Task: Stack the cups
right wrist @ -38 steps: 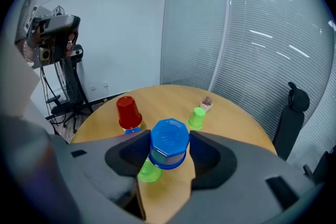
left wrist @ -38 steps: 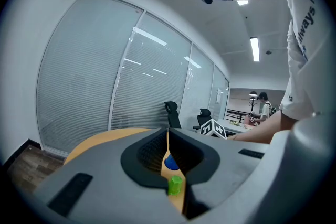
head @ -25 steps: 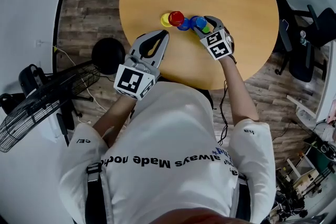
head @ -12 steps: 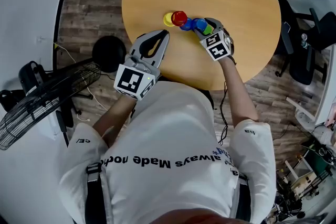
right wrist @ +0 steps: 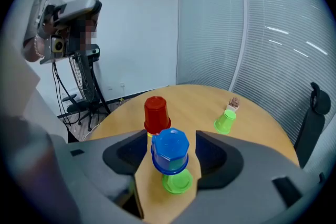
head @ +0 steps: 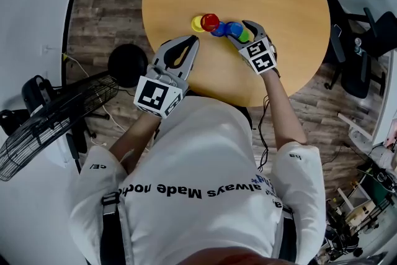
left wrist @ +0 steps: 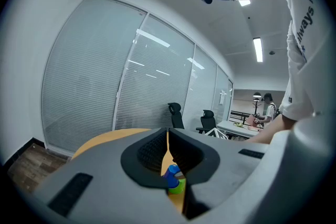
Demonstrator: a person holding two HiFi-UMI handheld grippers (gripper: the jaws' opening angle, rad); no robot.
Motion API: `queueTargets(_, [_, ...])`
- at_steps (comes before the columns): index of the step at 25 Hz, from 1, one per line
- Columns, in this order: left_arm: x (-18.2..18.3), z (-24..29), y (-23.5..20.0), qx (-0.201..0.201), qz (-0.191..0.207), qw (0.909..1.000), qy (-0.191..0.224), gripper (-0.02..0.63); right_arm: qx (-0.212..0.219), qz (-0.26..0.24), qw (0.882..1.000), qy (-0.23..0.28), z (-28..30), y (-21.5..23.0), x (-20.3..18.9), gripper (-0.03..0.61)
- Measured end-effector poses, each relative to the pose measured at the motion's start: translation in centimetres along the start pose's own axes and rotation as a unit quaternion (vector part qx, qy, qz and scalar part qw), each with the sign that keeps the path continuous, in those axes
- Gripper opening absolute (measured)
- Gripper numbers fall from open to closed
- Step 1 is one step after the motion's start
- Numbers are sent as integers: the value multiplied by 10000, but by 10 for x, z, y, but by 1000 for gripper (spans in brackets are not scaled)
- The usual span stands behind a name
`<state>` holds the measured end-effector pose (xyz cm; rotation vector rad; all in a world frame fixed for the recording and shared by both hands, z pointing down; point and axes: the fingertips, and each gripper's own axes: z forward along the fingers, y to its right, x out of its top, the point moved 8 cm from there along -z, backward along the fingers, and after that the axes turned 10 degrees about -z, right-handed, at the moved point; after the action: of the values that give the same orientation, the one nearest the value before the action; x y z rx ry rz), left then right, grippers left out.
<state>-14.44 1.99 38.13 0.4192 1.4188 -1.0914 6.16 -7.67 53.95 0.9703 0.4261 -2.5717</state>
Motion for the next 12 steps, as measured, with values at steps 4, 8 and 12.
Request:
queueTargets(4, [2, 5, 0, -65, -8, 10000, 4, 32, 18, 212, 9992, 350, -20, 10, 14, 284])
queueTargets(8, [2, 11, 0, -119, 11, 9999, -5, 32, -131, 267, 9977, 607, -37, 30, 26, 284])
queueTargets(12, [4, 18, 1, -110, -4, 9999, -26, 32, -383, 234, 9971, 619, -39, 64, 27, 284])
